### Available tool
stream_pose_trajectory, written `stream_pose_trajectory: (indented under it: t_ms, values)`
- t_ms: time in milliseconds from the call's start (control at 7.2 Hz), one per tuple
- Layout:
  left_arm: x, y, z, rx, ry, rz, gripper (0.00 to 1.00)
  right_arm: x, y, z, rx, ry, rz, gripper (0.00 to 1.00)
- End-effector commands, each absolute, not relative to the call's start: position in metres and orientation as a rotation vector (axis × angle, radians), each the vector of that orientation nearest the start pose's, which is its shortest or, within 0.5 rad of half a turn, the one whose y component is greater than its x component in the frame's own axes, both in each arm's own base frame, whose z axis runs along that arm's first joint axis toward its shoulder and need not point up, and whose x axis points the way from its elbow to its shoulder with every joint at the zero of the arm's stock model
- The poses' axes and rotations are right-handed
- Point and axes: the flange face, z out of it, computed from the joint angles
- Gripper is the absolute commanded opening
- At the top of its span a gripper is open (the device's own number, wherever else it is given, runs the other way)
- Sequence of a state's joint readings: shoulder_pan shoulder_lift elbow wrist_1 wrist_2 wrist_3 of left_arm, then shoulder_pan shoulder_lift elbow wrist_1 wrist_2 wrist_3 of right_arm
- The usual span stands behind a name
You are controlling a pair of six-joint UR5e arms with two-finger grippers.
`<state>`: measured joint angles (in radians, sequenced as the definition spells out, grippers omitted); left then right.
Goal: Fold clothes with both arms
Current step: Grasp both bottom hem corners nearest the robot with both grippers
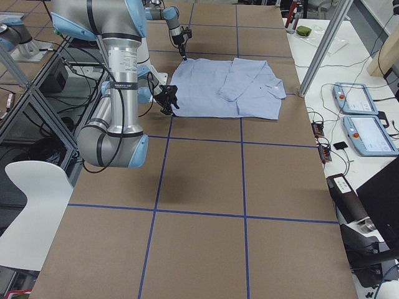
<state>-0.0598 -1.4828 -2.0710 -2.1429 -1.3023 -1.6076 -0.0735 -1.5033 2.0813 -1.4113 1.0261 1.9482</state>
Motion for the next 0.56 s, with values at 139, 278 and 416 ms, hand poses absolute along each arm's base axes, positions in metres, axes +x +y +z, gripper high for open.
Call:
stream_pose_trajectory:
  t_ms: [139, 278, 416]
  values:
    - [0.445, -0.187, 0.397, 0.258, 0.980, -0.221, 0.00, -0.505, -0.146, 0.373, 0.349, -0.815, 0.479, 0.56]
    - [0.445, -0.187, 0.396, 0.259, 0.982, -0.222, 0.00, -0.511, -0.146, 0.367, 0.347, -0.825, 0.482, 0.48]
    - [0.445, -0.187, 0.396, 0.259, 0.982, -0.222, 0.00, -0.520, -0.145, 0.362, 0.345, -0.834, 0.483, 0.33]
